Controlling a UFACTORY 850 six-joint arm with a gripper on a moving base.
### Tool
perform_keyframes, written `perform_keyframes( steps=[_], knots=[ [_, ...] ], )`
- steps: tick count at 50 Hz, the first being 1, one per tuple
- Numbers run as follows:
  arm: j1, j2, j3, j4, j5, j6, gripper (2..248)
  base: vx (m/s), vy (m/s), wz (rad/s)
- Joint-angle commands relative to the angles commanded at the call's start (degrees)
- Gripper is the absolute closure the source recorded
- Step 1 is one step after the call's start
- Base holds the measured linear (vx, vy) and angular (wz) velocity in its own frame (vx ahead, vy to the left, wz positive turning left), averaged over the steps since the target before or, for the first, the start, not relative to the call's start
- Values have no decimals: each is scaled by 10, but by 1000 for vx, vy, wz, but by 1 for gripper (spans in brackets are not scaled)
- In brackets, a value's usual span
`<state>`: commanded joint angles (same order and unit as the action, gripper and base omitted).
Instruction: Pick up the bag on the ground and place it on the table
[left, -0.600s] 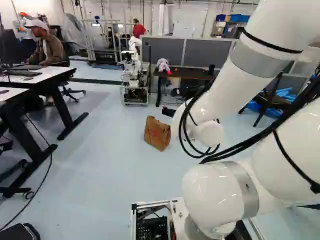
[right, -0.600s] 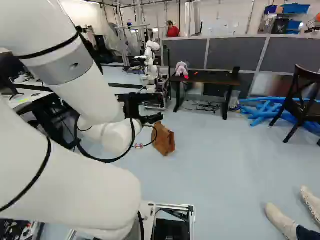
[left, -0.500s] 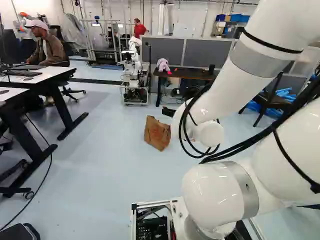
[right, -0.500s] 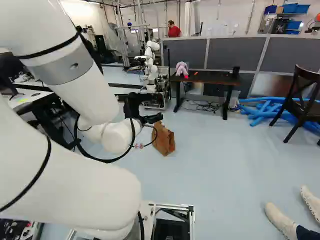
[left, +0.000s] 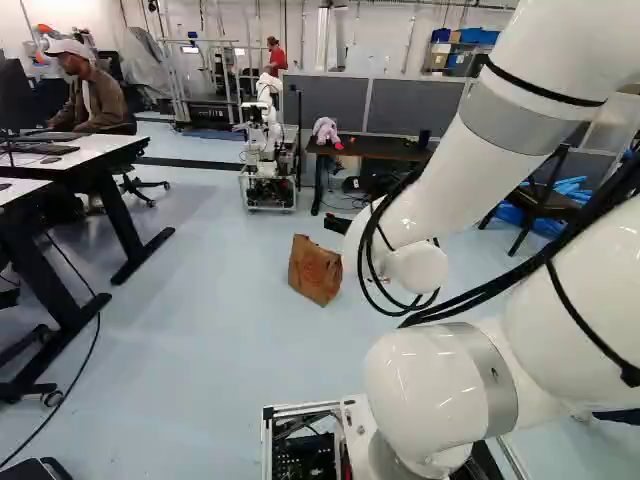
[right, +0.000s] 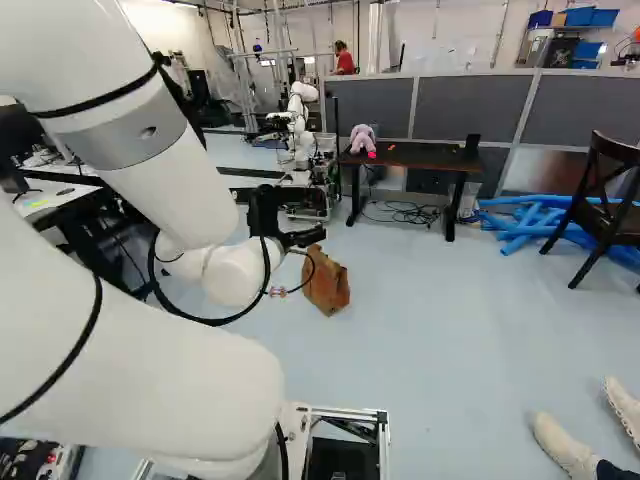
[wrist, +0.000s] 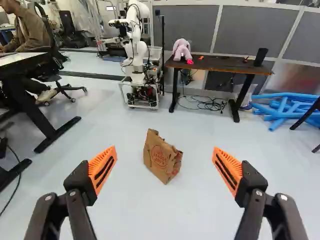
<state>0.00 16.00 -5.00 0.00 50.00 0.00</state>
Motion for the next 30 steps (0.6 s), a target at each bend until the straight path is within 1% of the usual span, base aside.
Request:
perform_keyframes(
  steps=[30],
  knots=[
    [0, 0, 0, 0, 0, 0, 3, 116, -2, -12]
  ],
)
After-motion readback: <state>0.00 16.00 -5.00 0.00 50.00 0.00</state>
